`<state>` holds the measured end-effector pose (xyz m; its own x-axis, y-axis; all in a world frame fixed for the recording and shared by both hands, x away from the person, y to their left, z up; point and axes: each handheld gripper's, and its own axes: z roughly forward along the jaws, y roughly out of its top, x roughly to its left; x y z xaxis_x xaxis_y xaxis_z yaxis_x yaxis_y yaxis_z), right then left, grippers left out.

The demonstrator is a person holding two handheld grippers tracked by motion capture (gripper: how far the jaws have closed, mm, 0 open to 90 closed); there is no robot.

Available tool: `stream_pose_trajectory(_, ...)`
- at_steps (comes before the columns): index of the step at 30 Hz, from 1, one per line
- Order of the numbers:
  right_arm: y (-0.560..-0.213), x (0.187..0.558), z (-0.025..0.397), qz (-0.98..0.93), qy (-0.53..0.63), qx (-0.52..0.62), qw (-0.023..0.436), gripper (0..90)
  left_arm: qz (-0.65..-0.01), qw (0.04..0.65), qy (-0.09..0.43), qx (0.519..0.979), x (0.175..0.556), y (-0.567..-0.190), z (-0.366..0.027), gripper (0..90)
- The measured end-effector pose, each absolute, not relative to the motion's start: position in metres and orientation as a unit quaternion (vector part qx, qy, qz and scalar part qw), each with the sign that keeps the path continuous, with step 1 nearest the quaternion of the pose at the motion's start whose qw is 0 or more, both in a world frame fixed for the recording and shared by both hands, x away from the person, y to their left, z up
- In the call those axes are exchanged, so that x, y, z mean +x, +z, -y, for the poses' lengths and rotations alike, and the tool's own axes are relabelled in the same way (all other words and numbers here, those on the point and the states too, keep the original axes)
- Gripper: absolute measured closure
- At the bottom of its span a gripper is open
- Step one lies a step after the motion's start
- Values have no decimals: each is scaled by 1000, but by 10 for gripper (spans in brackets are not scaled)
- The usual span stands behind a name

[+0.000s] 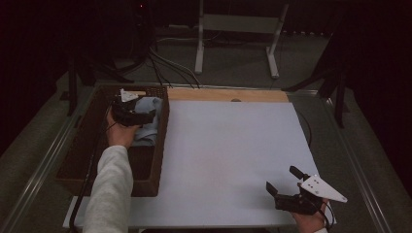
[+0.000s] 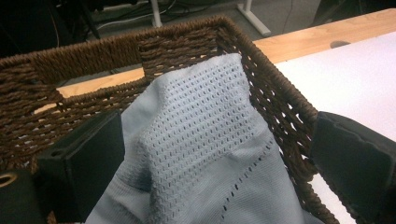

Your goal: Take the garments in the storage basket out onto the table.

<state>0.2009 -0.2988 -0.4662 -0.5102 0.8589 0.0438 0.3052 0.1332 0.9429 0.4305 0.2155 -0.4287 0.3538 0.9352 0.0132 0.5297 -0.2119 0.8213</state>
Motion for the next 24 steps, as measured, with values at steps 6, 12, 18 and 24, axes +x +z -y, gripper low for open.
stream_pose_trajectory(6, -466, 201, 299, -702, 511, 415, 271, 0, -507, 369, 266, 732, 433, -434, -213, 43)
stream_pose_trajectory(12, -466, 200, 300, -702, 511, 415, 271, 0, -521, 358, 267, 728, 436, -439, -212, 5)
stream_pose_trajectory(18, -466, 200, 300, -701, 511, 416, 271, 0, -525, 353, 262, 728, 440, -443, -208, 0)
stream_pose_trajectory(24, -466, 200, 301, -700, 511, 418, 272, 0, -531, 343, 247, 735, 444, -447, -203, 9)
